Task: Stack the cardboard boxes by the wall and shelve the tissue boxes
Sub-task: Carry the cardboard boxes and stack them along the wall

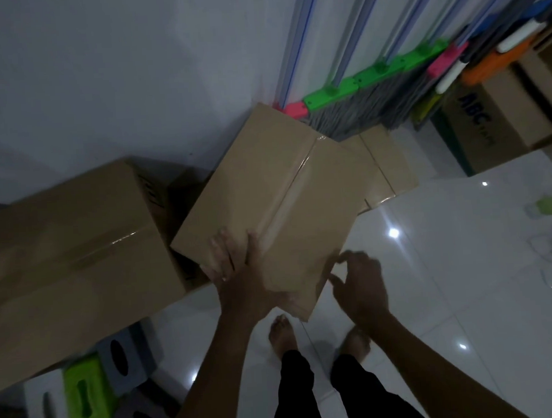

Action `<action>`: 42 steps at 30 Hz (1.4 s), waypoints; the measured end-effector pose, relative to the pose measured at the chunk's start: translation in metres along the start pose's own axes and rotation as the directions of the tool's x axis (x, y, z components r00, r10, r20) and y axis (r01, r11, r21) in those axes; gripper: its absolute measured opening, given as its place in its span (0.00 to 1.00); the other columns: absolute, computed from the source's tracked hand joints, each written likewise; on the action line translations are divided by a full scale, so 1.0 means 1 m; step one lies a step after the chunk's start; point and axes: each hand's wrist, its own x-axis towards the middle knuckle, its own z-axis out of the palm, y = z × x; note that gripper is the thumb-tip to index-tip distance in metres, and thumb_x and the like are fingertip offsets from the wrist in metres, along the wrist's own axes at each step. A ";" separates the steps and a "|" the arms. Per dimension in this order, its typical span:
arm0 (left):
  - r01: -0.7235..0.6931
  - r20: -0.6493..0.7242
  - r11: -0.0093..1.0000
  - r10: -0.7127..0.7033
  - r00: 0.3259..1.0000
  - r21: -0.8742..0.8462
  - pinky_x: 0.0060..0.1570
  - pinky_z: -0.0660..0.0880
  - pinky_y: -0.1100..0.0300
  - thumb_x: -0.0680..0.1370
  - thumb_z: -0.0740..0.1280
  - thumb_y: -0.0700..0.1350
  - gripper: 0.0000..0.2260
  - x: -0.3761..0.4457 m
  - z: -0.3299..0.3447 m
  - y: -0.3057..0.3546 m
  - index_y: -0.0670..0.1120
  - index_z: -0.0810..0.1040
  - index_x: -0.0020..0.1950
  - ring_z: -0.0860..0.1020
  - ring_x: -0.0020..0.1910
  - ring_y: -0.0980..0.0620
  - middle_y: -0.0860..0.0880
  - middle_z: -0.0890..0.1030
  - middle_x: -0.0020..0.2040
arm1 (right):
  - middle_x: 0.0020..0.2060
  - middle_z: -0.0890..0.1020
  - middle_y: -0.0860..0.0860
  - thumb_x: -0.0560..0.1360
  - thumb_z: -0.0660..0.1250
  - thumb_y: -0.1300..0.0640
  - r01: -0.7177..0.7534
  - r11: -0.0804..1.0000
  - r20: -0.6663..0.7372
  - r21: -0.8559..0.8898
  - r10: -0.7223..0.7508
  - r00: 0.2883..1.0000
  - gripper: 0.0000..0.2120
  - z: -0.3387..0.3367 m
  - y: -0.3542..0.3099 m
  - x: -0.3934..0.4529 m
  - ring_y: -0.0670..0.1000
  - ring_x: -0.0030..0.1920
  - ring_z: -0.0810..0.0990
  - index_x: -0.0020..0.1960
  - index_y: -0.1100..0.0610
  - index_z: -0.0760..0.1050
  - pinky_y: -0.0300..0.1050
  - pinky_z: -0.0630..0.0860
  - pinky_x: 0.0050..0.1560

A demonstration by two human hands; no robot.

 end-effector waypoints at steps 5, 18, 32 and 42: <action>-0.029 -0.015 0.999 0.029 0.999 -0.031 0.71 0.46 0.24 0.62 0.65 0.79 0.63 -0.003 0.014 0.042 0.55 0.26 0.79 0.28 0.77 0.34 0.40 0.25 0.78 | 0.76 0.66 0.60 0.70 0.66 0.74 0.444 0.832 -0.132 -0.333 -0.507 0.852 0.38 -0.036 0.014 0.066 0.65 0.76 0.63 0.78 0.55 0.65 0.67 0.65 0.72; -0.009 0.008 0.983 0.008 1.000 0.184 0.64 0.39 0.17 0.54 0.74 0.75 0.73 -0.013 0.043 0.069 0.51 0.26 0.79 0.26 0.75 0.30 0.37 0.24 0.77 | 0.81 0.47 0.52 0.75 0.71 0.44 0.523 0.765 0.263 -0.376 -0.453 0.852 0.41 -0.025 0.038 0.091 0.62 0.80 0.50 0.79 0.40 0.50 0.73 0.58 0.72; -0.267 0.058 0.879 0.266 0.962 0.396 0.74 0.39 0.34 0.60 0.78 0.64 0.66 0.032 -0.031 -0.035 0.55 0.34 0.82 0.30 0.79 0.45 0.49 0.28 0.80 | 0.78 0.63 0.58 0.65 0.78 0.41 0.481 0.806 0.136 -0.345 -0.464 0.875 0.45 0.010 -0.007 0.054 0.66 0.71 0.69 0.77 0.43 0.62 0.69 0.70 0.62; -0.148 -0.079 0.944 0.178 0.981 0.295 0.76 0.42 0.34 0.68 0.75 0.55 0.58 0.050 -0.049 -0.073 0.57 0.30 0.79 0.30 0.79 0.44 0.47 0.30 0.81 | 0.81 0.50 0.56 0.75 0.71 0.45 0.526 0.743 0.157 -0.414 -0.511 0.845 0.41 0.019 -0.082 0.084 0.64 0.77 0.55 0.80 0.43 0.50 0.70 0.61 0.69</action>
